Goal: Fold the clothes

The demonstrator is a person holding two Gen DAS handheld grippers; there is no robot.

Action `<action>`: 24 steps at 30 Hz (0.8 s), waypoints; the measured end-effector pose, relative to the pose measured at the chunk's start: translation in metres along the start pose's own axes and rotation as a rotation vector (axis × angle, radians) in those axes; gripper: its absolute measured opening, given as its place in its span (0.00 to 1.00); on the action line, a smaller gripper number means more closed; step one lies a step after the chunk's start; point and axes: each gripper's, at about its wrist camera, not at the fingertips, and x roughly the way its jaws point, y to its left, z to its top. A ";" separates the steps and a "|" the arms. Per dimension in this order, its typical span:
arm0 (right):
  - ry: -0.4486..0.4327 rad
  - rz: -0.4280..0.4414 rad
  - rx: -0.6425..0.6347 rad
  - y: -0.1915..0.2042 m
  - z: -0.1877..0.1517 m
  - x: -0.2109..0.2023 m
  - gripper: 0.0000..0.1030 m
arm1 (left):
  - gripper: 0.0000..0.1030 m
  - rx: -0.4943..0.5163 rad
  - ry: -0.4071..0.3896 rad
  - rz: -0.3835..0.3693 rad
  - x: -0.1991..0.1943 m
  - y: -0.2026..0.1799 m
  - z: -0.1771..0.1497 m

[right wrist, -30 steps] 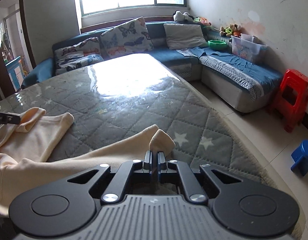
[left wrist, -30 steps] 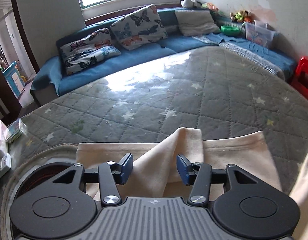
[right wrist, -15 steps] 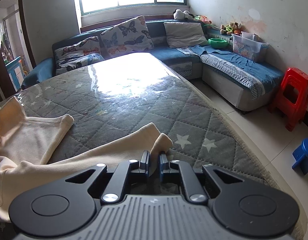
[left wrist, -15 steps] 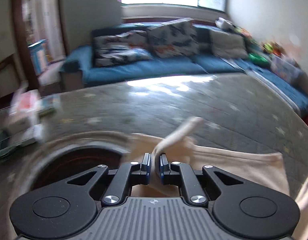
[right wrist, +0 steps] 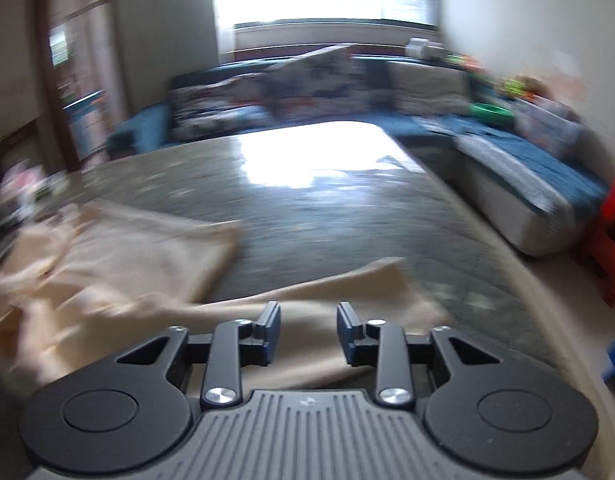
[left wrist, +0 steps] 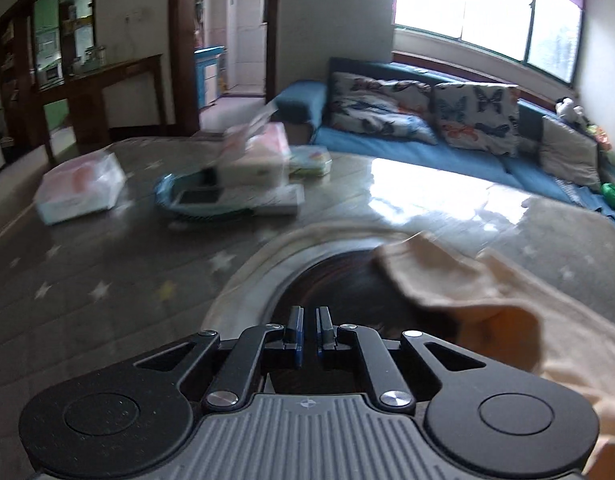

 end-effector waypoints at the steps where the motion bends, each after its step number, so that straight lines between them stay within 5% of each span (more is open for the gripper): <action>1: -0.002 0.033 -0.034 0.010 -0.001 -0.003 0.32 | 0.07 -0.008 0.017 -0.005 0.000 0.002 -0.003; 6: -0.005 0.249 -0.174 0.067 -0.001 -0.014 0.38 | 0.14 -0.014 0.055 -0.084 -0.007 -0.011 -0.009; 9: 0.002 0.349 -0.272 0.106 -0.006 -0.015 0.41 | 0.48 0.005 0.052 -0.144 -0.015 -0.031 -0.008; 14: 0.020 0.401 -0.378 0.149 -0.018 -0.010 0.43 | 0.69 0.091 0.018 -0.238 -0.029 -0.067 -0.012; 17: 0.023 0.379 -0.404 0.157 -0.025 -0.008 0.39 | 0.70 0.149 0.017 -0.254 -0.026 -0.089 -0.013; 21: 0.028 0.386 -0.423 0.161 -0.028 -0.008 0.14 | 0.68 0.190 0.054 -0.225 -0.011 -0.108 -0.015; 24: 0.028 0.387 -0.441 0.161 -0.029 -0.009 0.05 | 0.30 0.181 0.094 -0.220 -0.004 -0.108 -0.017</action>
